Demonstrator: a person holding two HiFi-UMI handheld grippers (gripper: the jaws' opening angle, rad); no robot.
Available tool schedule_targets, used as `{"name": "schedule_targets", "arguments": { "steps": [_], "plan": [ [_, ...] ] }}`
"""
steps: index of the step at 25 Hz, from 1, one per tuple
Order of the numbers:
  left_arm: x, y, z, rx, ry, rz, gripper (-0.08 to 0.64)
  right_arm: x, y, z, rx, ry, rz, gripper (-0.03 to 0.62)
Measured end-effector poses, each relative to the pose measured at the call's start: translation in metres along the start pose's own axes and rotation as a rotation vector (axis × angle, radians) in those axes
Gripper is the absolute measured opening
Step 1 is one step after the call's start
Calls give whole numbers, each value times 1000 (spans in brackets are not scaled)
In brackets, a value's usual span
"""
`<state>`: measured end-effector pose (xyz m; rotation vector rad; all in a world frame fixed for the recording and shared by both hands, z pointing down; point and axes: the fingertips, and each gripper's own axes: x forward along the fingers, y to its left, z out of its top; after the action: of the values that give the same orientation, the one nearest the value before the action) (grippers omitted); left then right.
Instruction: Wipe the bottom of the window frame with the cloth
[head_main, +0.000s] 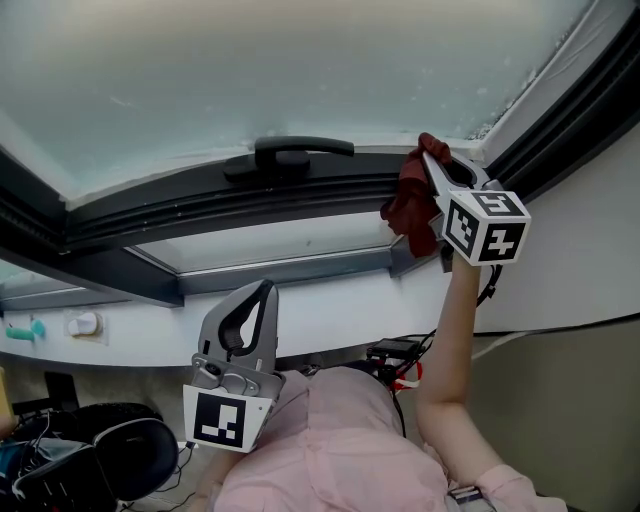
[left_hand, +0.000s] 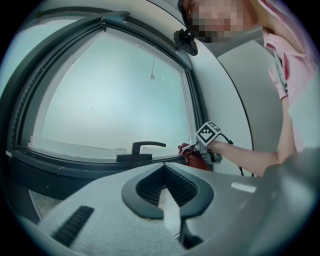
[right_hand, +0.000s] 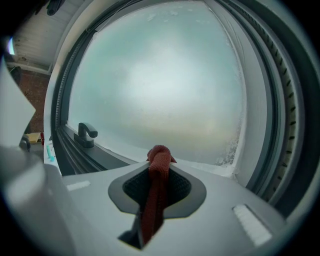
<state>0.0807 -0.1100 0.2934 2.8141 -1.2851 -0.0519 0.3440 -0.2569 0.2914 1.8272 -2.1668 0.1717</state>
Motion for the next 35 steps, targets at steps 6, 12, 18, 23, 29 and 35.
{"name": "schedule_targets", "arguments": {
  "steps": [6,12,18,23,29,35],
  "plan": [
    [1,-1,-1,0,0,8,0,-1,-9,-2,22,-7,-2,55],
    [3,-3,-1,1,2,13,0,-4,-19,-2,31,-7,-9,55],
    [6,-5,-1,-2,1,14,0,-5,-27,-4,41,-6,-13,55],
    [8,-8,-1,0,3,14,0,-6,-32,-6,50,-3,-11,55],
    [11,-10,-1,-2,3,20,0,-7,-39,-7,50,12,-31,55],
    [13,-15,-2,3,10,19,0,-11,-55,-11,62,17,-58,55]
  ]
}}
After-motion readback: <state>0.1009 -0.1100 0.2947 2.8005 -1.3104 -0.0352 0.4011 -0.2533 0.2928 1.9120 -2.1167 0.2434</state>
